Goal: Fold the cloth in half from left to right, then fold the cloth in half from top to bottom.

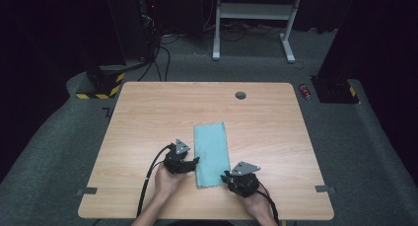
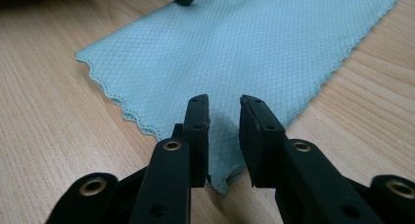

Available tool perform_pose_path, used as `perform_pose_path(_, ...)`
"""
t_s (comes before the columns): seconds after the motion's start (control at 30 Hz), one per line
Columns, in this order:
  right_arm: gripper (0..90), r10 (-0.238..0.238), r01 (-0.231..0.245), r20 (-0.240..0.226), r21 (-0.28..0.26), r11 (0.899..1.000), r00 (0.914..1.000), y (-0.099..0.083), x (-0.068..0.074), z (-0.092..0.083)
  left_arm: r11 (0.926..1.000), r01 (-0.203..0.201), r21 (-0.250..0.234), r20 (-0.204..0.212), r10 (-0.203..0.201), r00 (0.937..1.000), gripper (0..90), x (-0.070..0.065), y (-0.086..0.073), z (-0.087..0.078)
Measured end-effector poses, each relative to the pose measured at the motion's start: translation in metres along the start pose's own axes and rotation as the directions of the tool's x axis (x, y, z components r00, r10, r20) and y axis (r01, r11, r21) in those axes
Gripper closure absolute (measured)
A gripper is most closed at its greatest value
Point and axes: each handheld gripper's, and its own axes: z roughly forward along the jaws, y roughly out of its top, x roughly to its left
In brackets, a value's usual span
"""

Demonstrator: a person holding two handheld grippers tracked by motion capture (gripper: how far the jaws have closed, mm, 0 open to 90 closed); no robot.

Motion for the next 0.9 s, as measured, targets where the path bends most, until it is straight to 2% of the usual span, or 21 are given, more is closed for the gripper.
perform_pose_path(0.1,73.6,0.0,0.0,0.0,0.0,1.0,1.0,0.0,0.0,0.0,0.9999,0.006,-0.008,0.0,-0.006,1.0,39.9,-0.002,-0.006,-0.005)
perform_pose_path(0.27,73.6,-0.004,0.004,0.004,0.003,1.0,1.0,0.0,0.001,0.0,0.9987,0.042,-0.027,0.044,-0.041,0.9982,39.5,-0.008,-0.012,-0.015)
perform_pose_path(0.43,73.5,-0.005,0.005,0.001,0.002,1.0,1.0,0.0,0.0,0.0,0.9998,0.004,-0.018,0.049,-0.004,0.9988,39.0,-0.021,-0.018,-0.021)
perform_pose_path(0.53,72.7,-0.006,0.006,-0.001,0.001,1.0,1.0,0.0,0.0,0.0,0.9997,-0.025,-0.001,0.019,0.025,0.9995,39.0,-0.026,-0.022,-0.024)
perform_pose_path(0.6,71.6,-0.006,0.006,-0.005,0.001,1.0,1.0,0.0,0.0,0.0,0.9993,-0.037,-0.008,0.01,0.037,0.9993,38.9,-0.027,-0.024,-0.026)
perform_pose_path(0.77,64.2,0.029,-0.03,-0.054,-0.004,1.0,0.9981,0.0,-0.004,0.0,0.9998,-0.009,-0.017,0.026,0.01,0.9996,38.4,-0.024,-0.03,-0.03)
perform_pose_path(0.83,64.2,0.039,-0.04,-0.062,-0.017,0.999,0.9973,-0.001,-0.007,-0.002,0.9997,0.002,-0.023,0.035,-0.001,0.9994,38.3,-0.022,-0.032,-0.032)
perform_pose_path(0.9,64.7,0.071,-0.074,-0.079,-0.037,0.997,0.9943,-0.003,-0.012,-0.005,0.9992,0.019,-0.035,0.045,-0.018,0.9988,38.2,-0.02,-0.035,-0.034)
